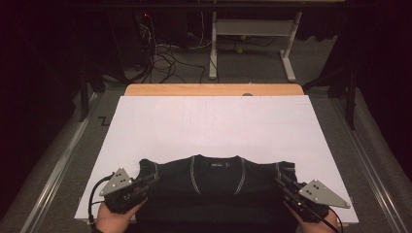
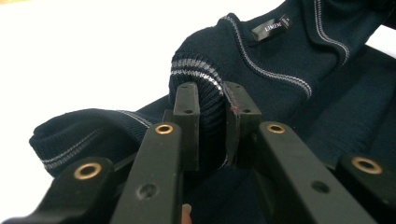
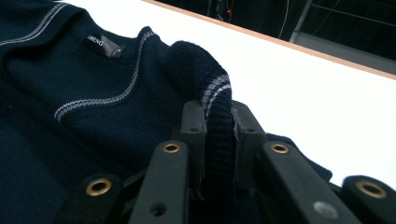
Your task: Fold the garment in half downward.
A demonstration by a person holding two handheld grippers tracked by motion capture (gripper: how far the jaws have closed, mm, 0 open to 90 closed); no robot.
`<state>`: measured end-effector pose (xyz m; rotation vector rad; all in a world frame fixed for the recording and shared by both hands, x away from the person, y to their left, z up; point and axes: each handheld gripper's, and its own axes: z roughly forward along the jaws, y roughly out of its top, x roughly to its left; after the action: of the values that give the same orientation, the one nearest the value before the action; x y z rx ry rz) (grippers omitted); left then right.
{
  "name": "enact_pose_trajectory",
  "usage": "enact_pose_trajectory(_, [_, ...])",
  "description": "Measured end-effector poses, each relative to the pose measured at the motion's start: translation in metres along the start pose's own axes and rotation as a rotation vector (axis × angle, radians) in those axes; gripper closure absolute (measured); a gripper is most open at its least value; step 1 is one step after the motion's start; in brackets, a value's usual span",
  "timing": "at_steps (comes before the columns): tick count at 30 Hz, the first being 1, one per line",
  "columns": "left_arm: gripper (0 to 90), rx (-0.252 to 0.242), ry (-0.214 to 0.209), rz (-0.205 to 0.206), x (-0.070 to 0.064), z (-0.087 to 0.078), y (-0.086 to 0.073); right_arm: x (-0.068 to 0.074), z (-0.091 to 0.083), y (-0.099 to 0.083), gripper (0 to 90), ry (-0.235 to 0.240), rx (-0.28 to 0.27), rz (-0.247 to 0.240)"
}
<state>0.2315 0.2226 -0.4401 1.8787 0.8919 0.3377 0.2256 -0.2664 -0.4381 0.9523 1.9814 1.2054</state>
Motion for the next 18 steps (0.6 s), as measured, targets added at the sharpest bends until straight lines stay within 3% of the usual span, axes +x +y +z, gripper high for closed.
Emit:
enact_pose_trajectory(3, [74.1, 0.000, -0.003, 0.012, -0.005, -0.004, -0.002, 0.001, -0.004, -0.001, 78.9, 0.005, -0.003, 0.002])
enact_pose_trajectory(8, [74.1, -0.045, -0.009, 0.035, -0.016, -0.019, 0.002, 0.002, -0.012, -0.001, 79.0, 0.003, -0.024, 0.004])
enact_pose_trajectory(12, [74.1, -0.082, -0.016, 0.053, -0.026, -0.031, 0.006, 0.005, -0.024, 0.002, 78.9, -0.001, -0.065, 0.010])
enact_pose_trajectory(14, [74.0, -0.109, 0.000, 0.071, -0.032, -0.037, 0.010, 0.004, -0.030, 0.007, 78.8, 0.002, -0.093, 0.010])
enact_pose_trajectory(15, [73.9, -0.121, 0.002, 0.075, -0.033, -0.039, 0.012, 0.003, -0.037, 0.015, 78.7, 0.000, -0.130, 0.019])
enact_pose_trajectory(18, [73.9, -0.131, -0.010, 0.083, -0.037, -0.041, 0.015, 0.003, -0.040, 0.018, 78.8, 0.002, -0.148, 0.022])
